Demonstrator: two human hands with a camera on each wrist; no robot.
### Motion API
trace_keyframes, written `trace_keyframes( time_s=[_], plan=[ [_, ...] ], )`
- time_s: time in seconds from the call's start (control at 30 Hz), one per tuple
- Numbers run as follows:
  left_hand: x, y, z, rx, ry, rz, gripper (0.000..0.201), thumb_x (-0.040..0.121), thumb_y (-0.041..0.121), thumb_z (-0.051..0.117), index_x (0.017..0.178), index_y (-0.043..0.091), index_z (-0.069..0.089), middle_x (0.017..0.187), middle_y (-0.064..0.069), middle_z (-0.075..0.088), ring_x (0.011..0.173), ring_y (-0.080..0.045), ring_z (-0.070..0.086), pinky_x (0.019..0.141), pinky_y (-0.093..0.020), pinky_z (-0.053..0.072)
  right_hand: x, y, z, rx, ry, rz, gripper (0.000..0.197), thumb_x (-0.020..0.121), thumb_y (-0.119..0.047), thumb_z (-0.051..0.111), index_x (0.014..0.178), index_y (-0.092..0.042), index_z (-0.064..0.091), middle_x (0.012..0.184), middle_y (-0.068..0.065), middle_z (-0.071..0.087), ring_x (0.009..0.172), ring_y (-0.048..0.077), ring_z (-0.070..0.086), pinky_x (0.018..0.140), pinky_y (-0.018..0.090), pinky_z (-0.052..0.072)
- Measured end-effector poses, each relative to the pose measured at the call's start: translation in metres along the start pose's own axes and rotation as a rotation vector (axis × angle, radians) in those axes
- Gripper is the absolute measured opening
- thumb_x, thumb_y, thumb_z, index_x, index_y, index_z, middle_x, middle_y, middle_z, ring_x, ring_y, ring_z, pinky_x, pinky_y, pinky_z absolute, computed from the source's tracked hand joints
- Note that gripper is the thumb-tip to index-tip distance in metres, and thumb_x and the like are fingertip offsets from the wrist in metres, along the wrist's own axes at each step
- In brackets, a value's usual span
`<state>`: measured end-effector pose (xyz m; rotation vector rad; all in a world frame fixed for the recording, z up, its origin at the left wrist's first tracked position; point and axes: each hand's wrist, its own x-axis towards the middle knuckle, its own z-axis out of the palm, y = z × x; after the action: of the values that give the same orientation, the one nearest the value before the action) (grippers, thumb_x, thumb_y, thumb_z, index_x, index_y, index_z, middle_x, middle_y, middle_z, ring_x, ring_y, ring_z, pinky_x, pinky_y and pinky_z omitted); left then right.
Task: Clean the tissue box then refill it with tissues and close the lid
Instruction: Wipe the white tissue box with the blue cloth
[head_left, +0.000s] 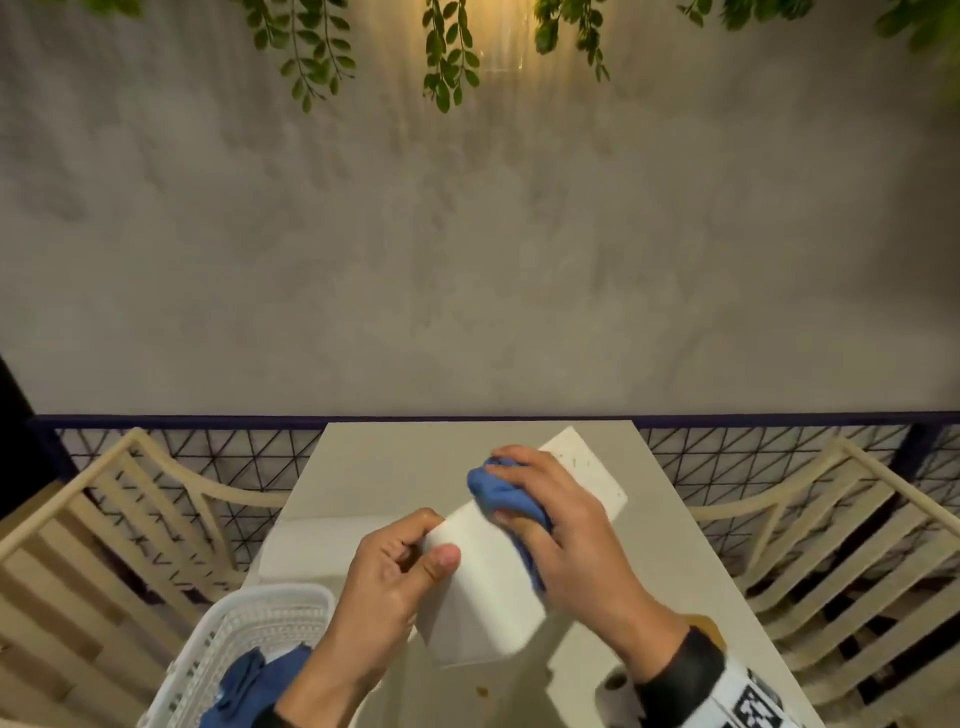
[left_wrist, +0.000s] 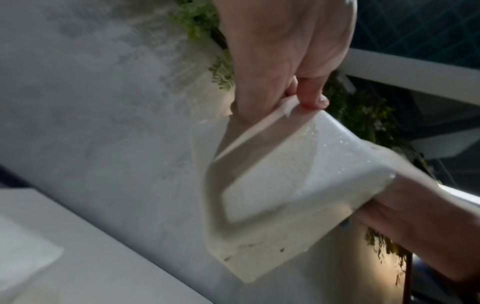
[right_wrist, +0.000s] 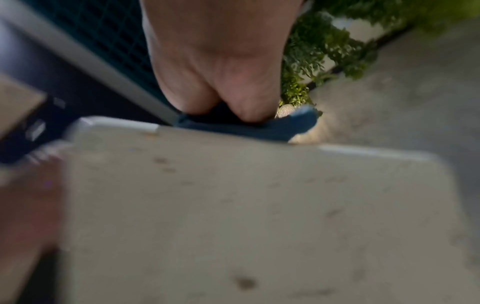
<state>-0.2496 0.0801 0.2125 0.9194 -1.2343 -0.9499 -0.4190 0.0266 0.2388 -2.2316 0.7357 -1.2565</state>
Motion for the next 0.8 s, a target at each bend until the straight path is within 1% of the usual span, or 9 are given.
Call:
trace_keyframes(
  time_s=[0.13, 0.23, 0.3, 0.43, 0.47, 0.57, 0.6, 0.7, 0.8],
  plan=[
    [0.000, 0.000, -0.012, -0.095, 0.078, -0.008, 0.056, 0.044, 0.062, 0.085, 0.068, 0.012, 0.072, 0.063, -0.004, 0.061, 0.063, -0.013, 0.052, 0.055, -0.017, 0.043, -0.017, -0.005, 0.002, 0.055, -0.246, -0.274, 0.032, 0.087, -0.010, 0.056, 0.118, -0.017, 0.060, 0.133, -0.008, 0.053, 0.130, 0.013, 0.044, 0.108, 0.025, 0.034],
    [-0.005, 0.001, -0.011, -0.018, 0.051, -0.019, 0.060, 0.043, 0.070, 0.080, 0.063, 0.014, 0.069, 0.057, 0.002, 0.056, 0.056, -0.006, 0.048, 0.050, -0.013, 0.036, -0.003, 0.017, -0.014, 0.019, -0.147, -0.105, 0.033, 0.082, -0.019, 0.053, 0.112, -0.019, 0.065, 0.129, -0.027, 0.051, 0.124, -0.001, 0.047, 0.106, 0.021, 0.036],
    [-0.004, 0.001, -0.004, -0.016, 0.066, -0.005, 0.060, 0.044, 0.070, 0.079, 0.065, 0.015, 0.070, 0.057, 0.003, 0.058, 0.056, -0.005, 0.049, 0.050, -0.011, 0.037, 0.009, 0.005, -0.006, -0.011, -0.046, -0.031, 0.036, 0.080, -0.026, 0.051, 0.111, -0.016, 0.067, 0.125, -0.023, 0.051, 0.120, -0.011, 0.044, 0.105, 0.023, 0.037],
    [-0.002, 0.007, -0.016, -0.143, 0.117, 0.022, 0.057, 0.044, 0.062, 0.085, 0.068, 0.012, 0.073, 0.061, -0.001, 0.063, 0.060, -0.009, 0.055, 0.054, -0.015, 0.044, -0.006, -0.005, -0.005, 0.025, -0.334, -0.305, 0.038, 0.083, 0.004, 0.057, 0.118, -0.010, 0.062, 0.132, -0.001, 0.055, 0.131, 0.011, 0.042, 0.110, 0.026, 0.033],
    [-0.002, 0.006, -0.018, -0.131, 0.109, 0.015, 0.058, 0.043, 0.063, 0.084, 0.067, 0.011, 0.073, 0.060, -0.001, 0.062, 0.059, -0.009, 0.054, 0.053, -0.015, 0.043, -0.003, 0.004, -0.015, 0.000, -0.365, -0.299, 0.039, 0.082, 0.004, 0.057, 0.118, -0.011, 0.062, 0.132, -0.001, 0.055, 0.131, 0.008, 0.042, 0.110, 0.027, 0.034],
    [-0.003, 0.004, -0.012, -0.047, 0.083, -0.008, 0.057, 0.044, 0.068, 0.081, 0.064, 0.015, 0.071, 0.058, 0.003, 0.058, 0.057, -0.007, 0.051, 0.051, -0.013, 0.039, 0.020, 0.013, -0.015, -0.068, -0.132, -0.109, 0.034, 0.082, -0.010, 0.058, 0.114, -0.014, 0.065, 0.125, -0.009, 0.056, 0.121, -0.014, 0.042, 0.104, 0.029, 0.037],
    [-0.001, 0.002, -0.009, -0.049, 0.081, -0.001, 0.056, 0.045, 0.067, 0.081, 0.065, 0.015, 0.072, 0.059, 0.003, 0.060, 0.058, -0.007, 0.051, 0.052, -0.014, 0.040, 0.024, 0.005, -0.007, -0.060, -0.079, -0.093, 0.032, 0.082, -0.010, 0.058, 0.113, -0.012, 0.066, 0.124, -0.008, 0.056, 0.120, -0.014, 0.042, 0.104, 0.029, 0.037],
    [0.004, 0.003, -0.017, -0.170, 0.127, 0.014, 0.056, 0.041, 0.061, 0.086, 0.067, 0.013, 0.074, 0.061, 0.000, 0.066, 0.058, -0.008, 0.057, 0.054, -0.014, 0.047, 0.004, -0.009, 0.010, 0.002, -0.292, -0.308, 0.036, 0.082, 0.004, 0.056, 0.116, -0.006, 0.063, 0.128, 0.005, 0.058, 0.129, 0.011, 0.045, 0.110, 0.027, 0.034],
    [0.002, 0.005, -0.029, -0.094, 0.099, -0.006, 0.053, 0.042, 0.059, 0.085, 0.064, 0.012, 0.073, 0.059, 0.001, 0.060, 0.057, -0.006, 0.053, 0.052, -0.013, 0.042, 0.005, 0.014, -0.019, -0.020, -0.395, -0.233, 0.038, 0.081, 0.001, 0.057, 0.116, -0.013, 0.063, 0.130, 0.000, 0.058, 0.128, 0.006, 0.045, 0.109, 0.025, 0.034]
  ],
)
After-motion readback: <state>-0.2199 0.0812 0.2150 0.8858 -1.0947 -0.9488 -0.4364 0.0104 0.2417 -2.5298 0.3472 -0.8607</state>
